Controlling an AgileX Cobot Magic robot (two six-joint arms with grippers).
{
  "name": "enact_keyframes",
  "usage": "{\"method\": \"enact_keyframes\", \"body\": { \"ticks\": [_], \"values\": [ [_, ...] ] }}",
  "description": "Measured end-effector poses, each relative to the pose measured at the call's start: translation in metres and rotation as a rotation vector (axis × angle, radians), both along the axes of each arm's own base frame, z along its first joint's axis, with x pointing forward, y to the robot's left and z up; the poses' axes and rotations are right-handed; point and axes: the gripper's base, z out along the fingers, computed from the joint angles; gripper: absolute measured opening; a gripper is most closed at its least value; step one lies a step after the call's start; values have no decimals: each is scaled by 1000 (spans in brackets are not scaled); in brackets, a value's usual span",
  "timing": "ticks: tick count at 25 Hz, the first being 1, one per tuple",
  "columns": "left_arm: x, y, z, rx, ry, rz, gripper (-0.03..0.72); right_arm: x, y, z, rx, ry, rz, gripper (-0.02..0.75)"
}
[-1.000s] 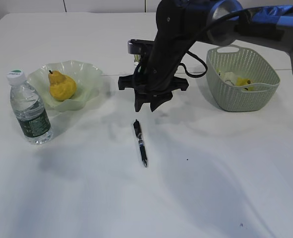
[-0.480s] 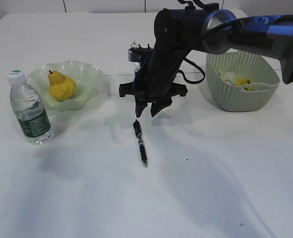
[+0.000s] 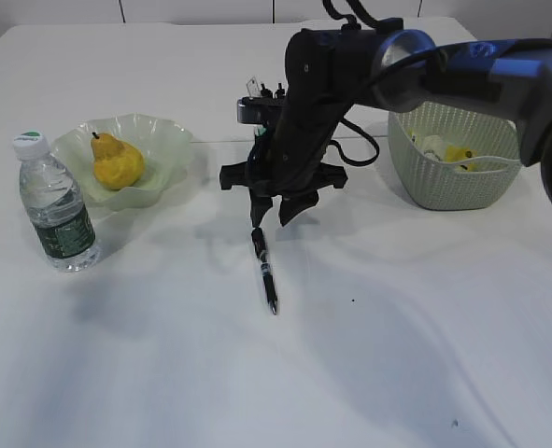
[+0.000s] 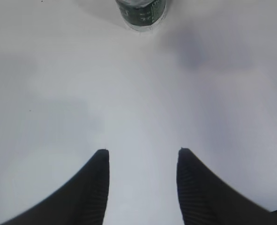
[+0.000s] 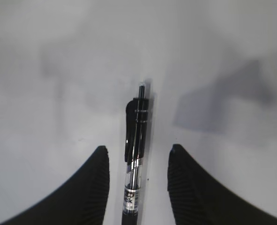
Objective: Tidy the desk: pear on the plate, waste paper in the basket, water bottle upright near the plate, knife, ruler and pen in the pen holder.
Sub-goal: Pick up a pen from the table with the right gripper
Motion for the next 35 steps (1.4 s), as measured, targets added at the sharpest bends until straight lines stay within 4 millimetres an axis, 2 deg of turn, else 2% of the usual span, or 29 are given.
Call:
{"method": "enact_keyframes", "body": {
  "ticks": [6,15,26,35],
  "values": [
    [0,0,0,0,0,0,330,-3,10,-6,-28,-23,33,337],
    [0,0,0,0,0,0,330,-2,10,-18,-51,-11,38,338],
    [0,0,0,0,0,0,330,-2,10,-18,-53,-7,39,338],
    [0,0,0,0,0,0,330,-5,11,-33,-60,58,38,337]
  ]
}}
